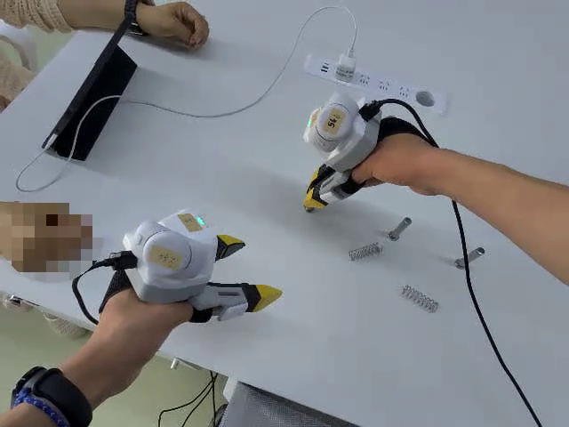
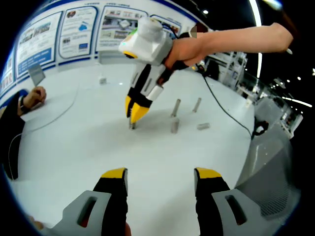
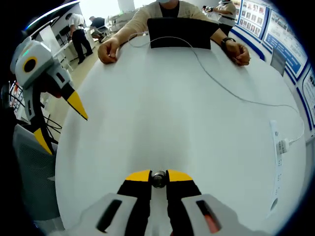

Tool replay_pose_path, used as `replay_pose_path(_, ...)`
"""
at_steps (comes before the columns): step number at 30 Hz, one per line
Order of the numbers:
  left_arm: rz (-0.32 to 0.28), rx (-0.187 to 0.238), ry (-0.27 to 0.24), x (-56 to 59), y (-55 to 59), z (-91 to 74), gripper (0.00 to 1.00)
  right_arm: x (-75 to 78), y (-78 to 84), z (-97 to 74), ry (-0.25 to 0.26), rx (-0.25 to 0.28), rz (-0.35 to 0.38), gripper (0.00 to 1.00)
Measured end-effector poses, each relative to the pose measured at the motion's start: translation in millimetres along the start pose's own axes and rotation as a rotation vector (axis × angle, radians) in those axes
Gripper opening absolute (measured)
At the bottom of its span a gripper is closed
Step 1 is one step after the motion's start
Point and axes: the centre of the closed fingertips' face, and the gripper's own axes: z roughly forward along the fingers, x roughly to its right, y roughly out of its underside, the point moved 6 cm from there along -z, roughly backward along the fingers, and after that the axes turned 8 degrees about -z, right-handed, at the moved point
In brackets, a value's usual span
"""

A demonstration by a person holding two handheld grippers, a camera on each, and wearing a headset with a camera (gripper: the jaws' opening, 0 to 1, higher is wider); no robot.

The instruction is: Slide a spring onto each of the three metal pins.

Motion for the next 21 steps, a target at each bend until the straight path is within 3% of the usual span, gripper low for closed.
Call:
replay_pose_path(10,0.001,-0.002,0.003,2.8,-0.1,0.7,0.55,-1.8,2.4,1.7,0.006,0.004,-0.002,0.13)
replay_pose_path(21,0.009,0.003,0.007,5.0,-2.8,-0.9,0.56,-2.1,5.7,-12.2,0.028,0.044,0.009,0.30)
